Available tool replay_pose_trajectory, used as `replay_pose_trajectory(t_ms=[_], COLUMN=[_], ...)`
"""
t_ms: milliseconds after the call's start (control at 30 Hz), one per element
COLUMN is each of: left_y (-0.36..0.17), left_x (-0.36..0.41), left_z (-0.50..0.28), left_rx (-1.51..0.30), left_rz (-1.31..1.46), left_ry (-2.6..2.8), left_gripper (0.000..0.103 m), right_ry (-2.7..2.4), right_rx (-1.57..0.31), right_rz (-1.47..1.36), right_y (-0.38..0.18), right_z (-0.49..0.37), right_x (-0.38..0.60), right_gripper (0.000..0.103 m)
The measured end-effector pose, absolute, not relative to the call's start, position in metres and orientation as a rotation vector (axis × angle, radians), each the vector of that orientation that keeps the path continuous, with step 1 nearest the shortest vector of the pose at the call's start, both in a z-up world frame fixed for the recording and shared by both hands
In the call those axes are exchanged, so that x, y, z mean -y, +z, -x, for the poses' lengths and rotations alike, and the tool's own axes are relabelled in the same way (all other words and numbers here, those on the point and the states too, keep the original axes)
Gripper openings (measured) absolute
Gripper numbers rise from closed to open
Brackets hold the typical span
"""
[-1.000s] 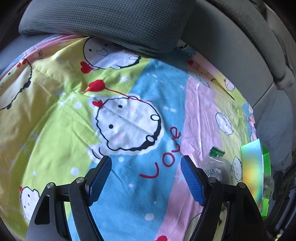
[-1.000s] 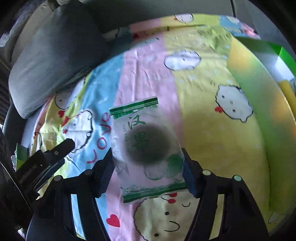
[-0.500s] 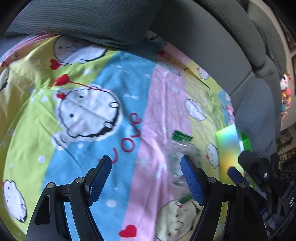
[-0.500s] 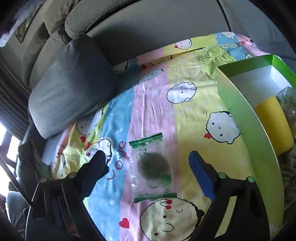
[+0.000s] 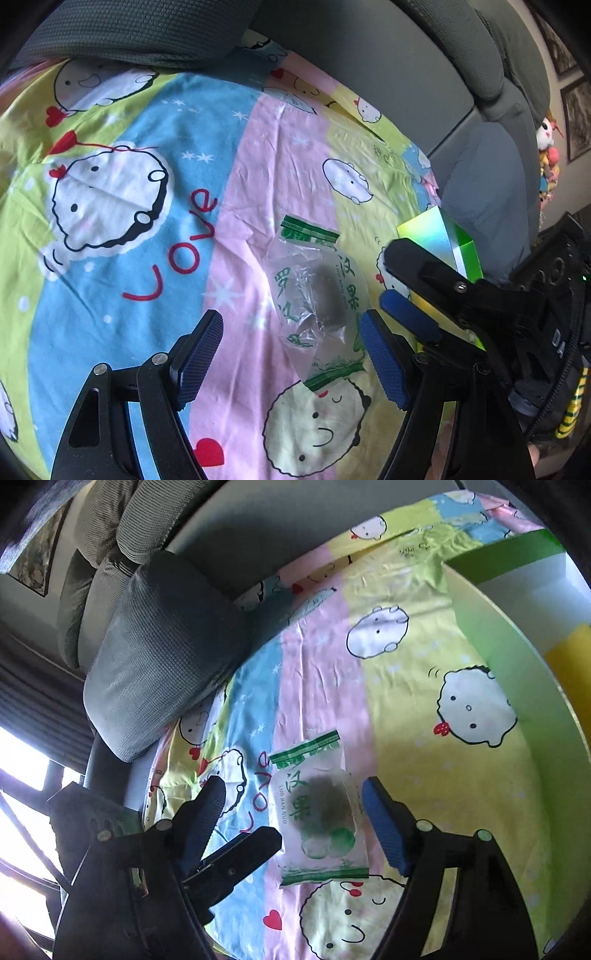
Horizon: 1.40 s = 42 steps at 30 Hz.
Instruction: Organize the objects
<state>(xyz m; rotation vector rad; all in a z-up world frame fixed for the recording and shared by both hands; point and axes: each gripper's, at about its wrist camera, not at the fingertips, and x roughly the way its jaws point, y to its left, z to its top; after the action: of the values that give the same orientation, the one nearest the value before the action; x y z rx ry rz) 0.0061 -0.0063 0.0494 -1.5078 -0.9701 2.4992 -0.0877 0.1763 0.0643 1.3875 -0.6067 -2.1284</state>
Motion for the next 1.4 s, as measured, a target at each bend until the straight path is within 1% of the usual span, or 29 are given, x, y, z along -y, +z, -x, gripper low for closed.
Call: replay_pose_trajectory(t_ms=[267,400,500,533,633,667,767,900,1067,1400], left_y=[0.034,0.034,0.033,0.032,0.033,0.035,0.039,0.045,0.07,0.138], left_x=[0.007,0.004,0.0,-0.001,-0.005,-0.006,-0.013,-0.014,-0.022,-0.067], left_z=[-0.001,-0.002,0.0,0.0,0.001,0.001,0.001,-0.002,-0.013,-0.041], left_rx=[1.012,1.0,0.986,0.977,0.97,0.956,0.894,0.874,0.792,0.558], left_rz=[1.559,1.552,1.557,1.559,1.542,1.538,1.519,1.485,1.365,0.982], left_ry=[2.429,2.415,2.405,2.401,2.384,2.391,2.425,2.435,2.497,2.584], left_gripper=[0.076,0.068,0.067,0.062,0.054,0.054,0.051,0.047,0.046,0.047], right_ry=[-2.077,-2.08,-2.071,-2.069,-2.063,-2.059,-2.027,-2.029,-2.038,-2.213], right_rx=[0.597,0.593,0.592,0.591,0.584,0.586,0.598,0.585,0.596,0.664], right_rz=[-1.46,-1.486,-1.503,-1.511,-1.543,-1.55,-1.569,-1.562,-1.479,-1.148], right_y=[0.048,0.042,0.037,0.035,0.029,0.028,0.023,0.025,0.041,0.114], right_z=[0.096,0.097,0.098,0.099,0.099,0.1,0.101,0.098,0.091,0.051], right_x=[-0.165,-0.165,-0.164,-0.163,-0.161,-0.16,-0.157,-0.154,-0.159,-0.206], right_gripper=[0.077,0.077,0.076,0.076,0.074,0.074,0.069,0.066,0.064,0.064])
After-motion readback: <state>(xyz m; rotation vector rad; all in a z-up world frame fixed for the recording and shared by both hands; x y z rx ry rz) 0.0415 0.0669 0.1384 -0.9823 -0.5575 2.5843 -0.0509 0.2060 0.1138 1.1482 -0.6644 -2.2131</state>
